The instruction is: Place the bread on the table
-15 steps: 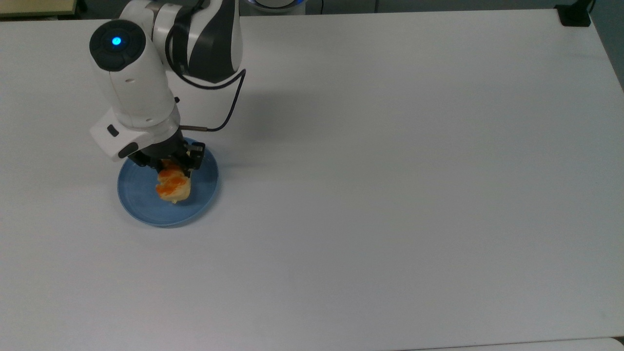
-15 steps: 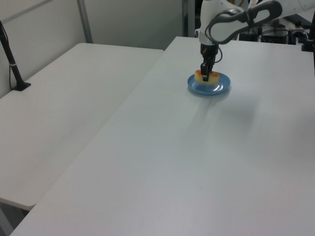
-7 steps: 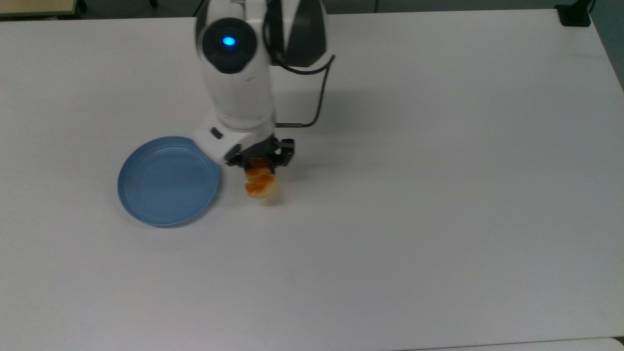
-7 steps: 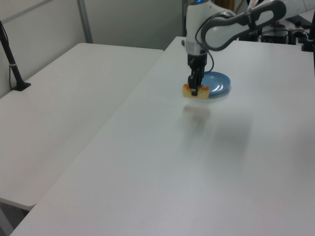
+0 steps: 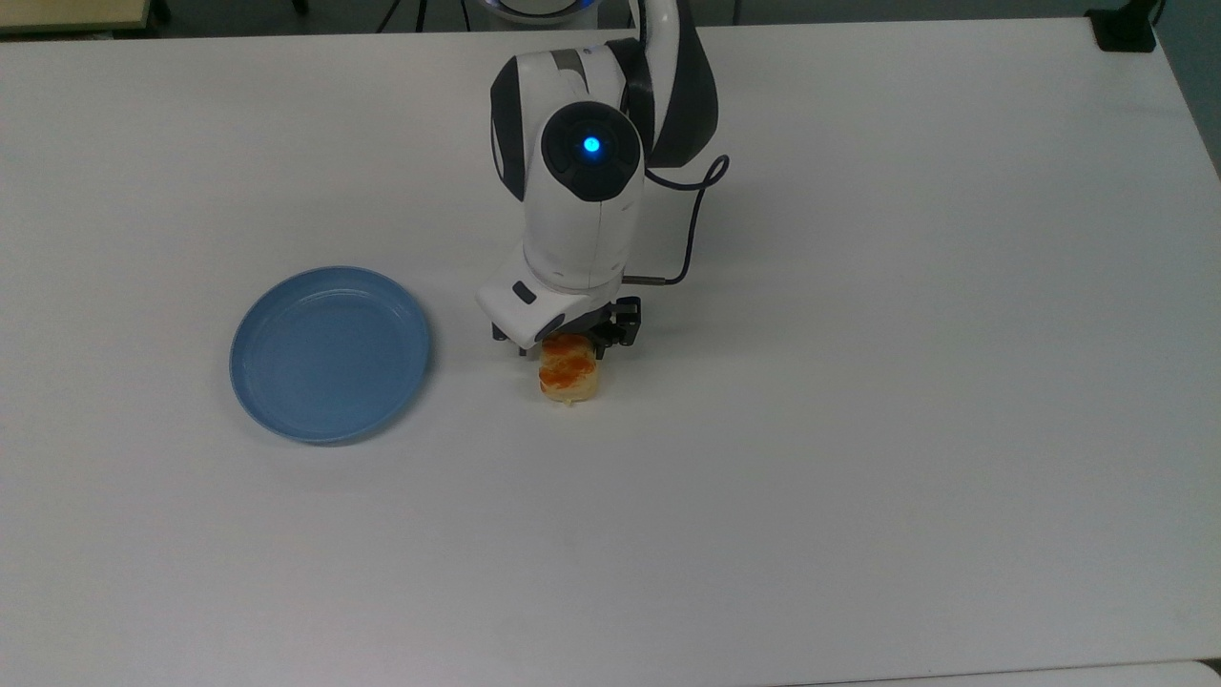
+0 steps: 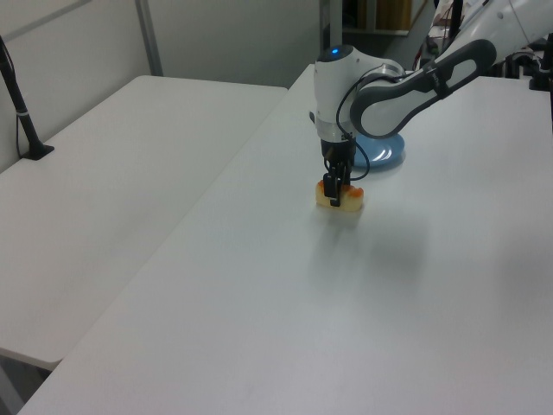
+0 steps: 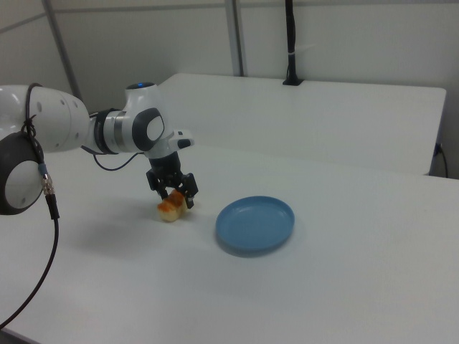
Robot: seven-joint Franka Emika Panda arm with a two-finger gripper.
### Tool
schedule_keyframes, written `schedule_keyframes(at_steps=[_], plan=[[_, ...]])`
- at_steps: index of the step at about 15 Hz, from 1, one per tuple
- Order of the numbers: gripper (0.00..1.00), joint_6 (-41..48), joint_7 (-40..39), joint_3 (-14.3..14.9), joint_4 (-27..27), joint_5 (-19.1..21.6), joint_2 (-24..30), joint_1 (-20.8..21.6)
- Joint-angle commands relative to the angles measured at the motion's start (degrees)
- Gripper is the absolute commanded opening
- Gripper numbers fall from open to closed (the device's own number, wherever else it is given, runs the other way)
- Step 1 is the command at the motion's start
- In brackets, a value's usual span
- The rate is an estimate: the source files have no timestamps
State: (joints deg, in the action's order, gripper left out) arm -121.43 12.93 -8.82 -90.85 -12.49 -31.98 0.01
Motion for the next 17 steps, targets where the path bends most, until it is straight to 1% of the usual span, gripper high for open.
schedule_keyframes(at_steps=[1,4,5,6,7,8,9,10,11,12,17], plan=[[1.0,4.85,-0.62,0.56,-0.74,-0.87,7.95,0.25],[1.0,13.03,-4.13,0.99,0.75,-0.16,14.03,0.69],[1.0,17.32,-4.49,1.34,1.19,-0.16,16.49,0.86],[1.0,19.97,-4.15,1.44,1.2,-0.08,18.16,1.21],[1.0,22.52,-4.06,2.13,1.2,-0.07,19.83,1.83],[1.0,25.07,-4.32,4.14,1.11,0.36,21.42,2.79],[1.0,27.1,-4.58,6.6,1.2,1.76,22.83,4.63],[1.0,28.16,-4.67,9.58,1.11,3.95,24.58,6.56],[1.0,29.48,-4.93,13.26,1.02,7.36,26.69,8.32],[1.0,30.19,-5.37,14.35,0.93,8.7,27.4,8.51],[1.0,29.84,-6.43,14.44,1.2,9.07,28.02,7.37]])
